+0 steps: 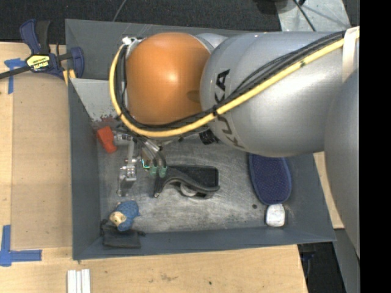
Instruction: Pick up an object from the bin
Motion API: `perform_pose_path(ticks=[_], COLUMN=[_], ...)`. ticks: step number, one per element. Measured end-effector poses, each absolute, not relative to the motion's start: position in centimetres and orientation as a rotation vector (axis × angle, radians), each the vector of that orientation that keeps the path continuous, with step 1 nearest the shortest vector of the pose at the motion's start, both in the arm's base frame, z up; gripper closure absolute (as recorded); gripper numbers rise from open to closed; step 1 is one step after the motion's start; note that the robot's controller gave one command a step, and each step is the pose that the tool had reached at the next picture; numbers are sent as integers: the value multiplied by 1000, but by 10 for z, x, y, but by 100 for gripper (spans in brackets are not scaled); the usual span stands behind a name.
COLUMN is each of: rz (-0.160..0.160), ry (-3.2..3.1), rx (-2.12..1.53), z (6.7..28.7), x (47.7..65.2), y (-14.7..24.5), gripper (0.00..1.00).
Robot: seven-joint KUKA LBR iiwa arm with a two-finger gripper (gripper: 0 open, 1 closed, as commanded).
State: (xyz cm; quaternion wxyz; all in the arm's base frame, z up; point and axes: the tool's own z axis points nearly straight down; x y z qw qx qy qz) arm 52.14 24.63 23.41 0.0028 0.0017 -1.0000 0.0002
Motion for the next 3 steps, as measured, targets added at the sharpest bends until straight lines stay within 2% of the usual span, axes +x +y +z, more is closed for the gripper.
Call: perform_pose_path(ticks=[1, 2, 3], rz=[7, -18, -11], ry=[-3131, -3138, -3087], rx=[-124, -247, -588], z=[162, 86, 74], x=[480, 486, 485], y=[212, 236, 235], gripper=[0, 0, 0])
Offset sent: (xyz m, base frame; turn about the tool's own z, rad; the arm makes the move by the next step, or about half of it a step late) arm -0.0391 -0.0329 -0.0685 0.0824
